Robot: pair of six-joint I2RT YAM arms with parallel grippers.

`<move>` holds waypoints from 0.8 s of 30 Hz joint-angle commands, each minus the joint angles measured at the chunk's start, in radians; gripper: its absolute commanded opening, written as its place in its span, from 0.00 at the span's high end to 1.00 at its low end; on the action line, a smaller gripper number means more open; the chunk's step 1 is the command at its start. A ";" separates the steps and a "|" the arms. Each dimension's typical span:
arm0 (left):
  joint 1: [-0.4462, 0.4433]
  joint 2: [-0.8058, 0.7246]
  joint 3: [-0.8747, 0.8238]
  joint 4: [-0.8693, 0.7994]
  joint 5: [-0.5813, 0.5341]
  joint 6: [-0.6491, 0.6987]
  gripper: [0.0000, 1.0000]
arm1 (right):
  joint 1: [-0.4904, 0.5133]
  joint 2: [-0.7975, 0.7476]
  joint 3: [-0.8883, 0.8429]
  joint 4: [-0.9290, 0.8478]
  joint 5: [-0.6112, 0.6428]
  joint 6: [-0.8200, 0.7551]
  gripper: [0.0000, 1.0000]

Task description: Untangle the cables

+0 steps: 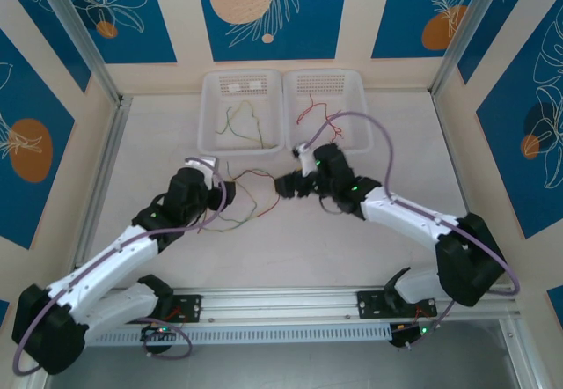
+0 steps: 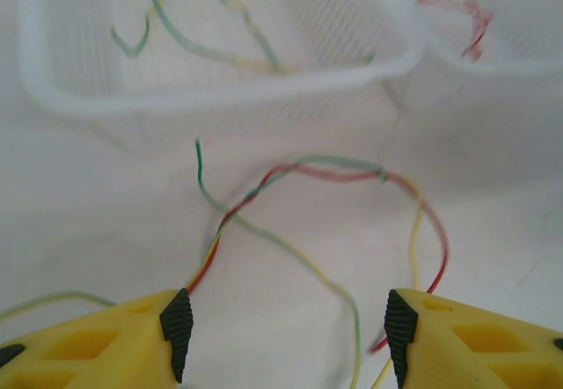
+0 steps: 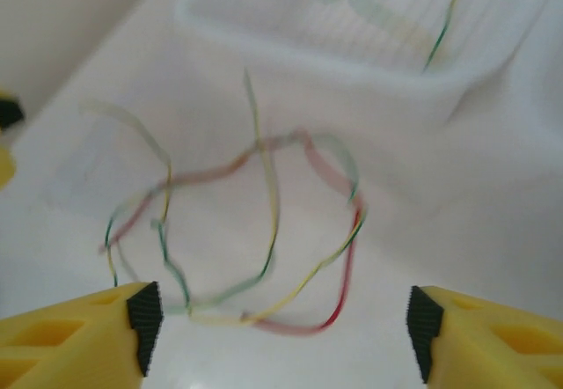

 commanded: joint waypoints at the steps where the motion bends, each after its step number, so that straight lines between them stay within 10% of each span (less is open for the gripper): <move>1: -0.003 0.085 0.056 -0.069 0.005 -0.026 0.44 | 0.031 0.028 -0.007 0.057 0.064 0.031 0.32; 10: -0.009 0.280 0.053 0.150 0.209 -0.041 0.39 | -0.068 0.169 0.024 0.056 -0.014 0.102 0.27; 24: -0.119 0.603 0.203 0.152 0.246 0.068 0.43 | -0.070 0.374 0.091 0.108 -0.141 0.131 0.56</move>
